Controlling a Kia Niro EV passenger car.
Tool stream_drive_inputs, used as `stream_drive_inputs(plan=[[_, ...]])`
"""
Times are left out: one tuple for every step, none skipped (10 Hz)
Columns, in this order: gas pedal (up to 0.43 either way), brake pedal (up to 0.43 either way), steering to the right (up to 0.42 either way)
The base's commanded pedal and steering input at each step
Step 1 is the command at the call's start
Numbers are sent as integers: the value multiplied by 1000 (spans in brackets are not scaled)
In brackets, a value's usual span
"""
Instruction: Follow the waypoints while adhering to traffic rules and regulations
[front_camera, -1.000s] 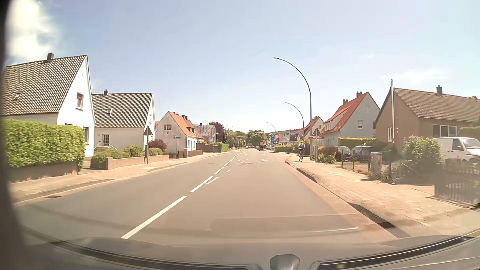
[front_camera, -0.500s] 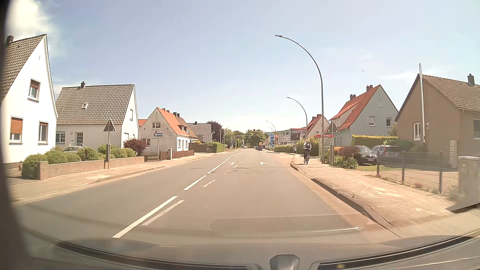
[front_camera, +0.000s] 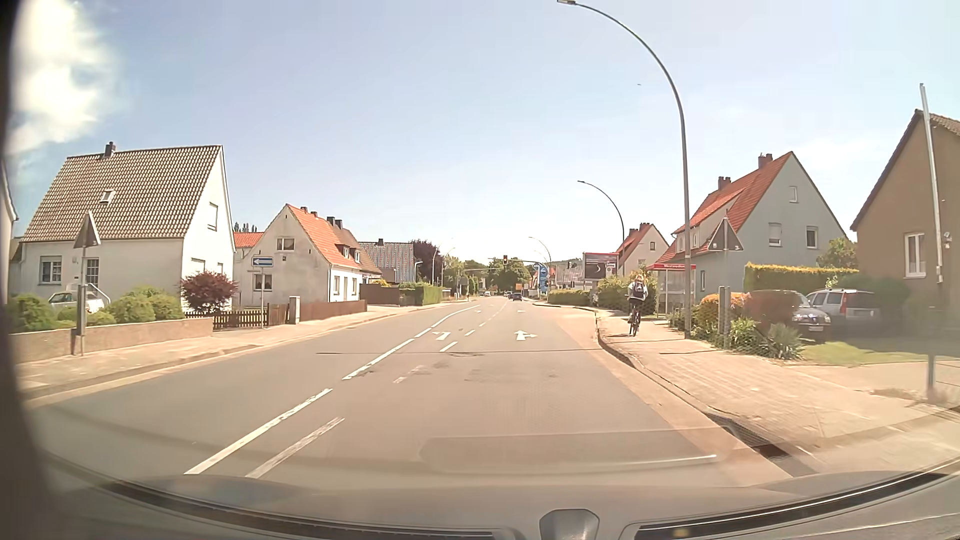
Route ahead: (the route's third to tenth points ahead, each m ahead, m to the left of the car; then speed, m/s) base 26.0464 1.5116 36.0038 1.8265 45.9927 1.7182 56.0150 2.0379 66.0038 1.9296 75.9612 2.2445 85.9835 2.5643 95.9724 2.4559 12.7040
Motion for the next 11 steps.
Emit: stream_drive_inputs(plan=[[0, 122, 8], [0, 134, 8], [0, 152, 8], [0, 171, 8], [0, 189, 8], [0, 201, 8], [0, 201, 7], [0, 201, 6], [0, 201, 5], [0, 195, 4], [0, 183, 3]])
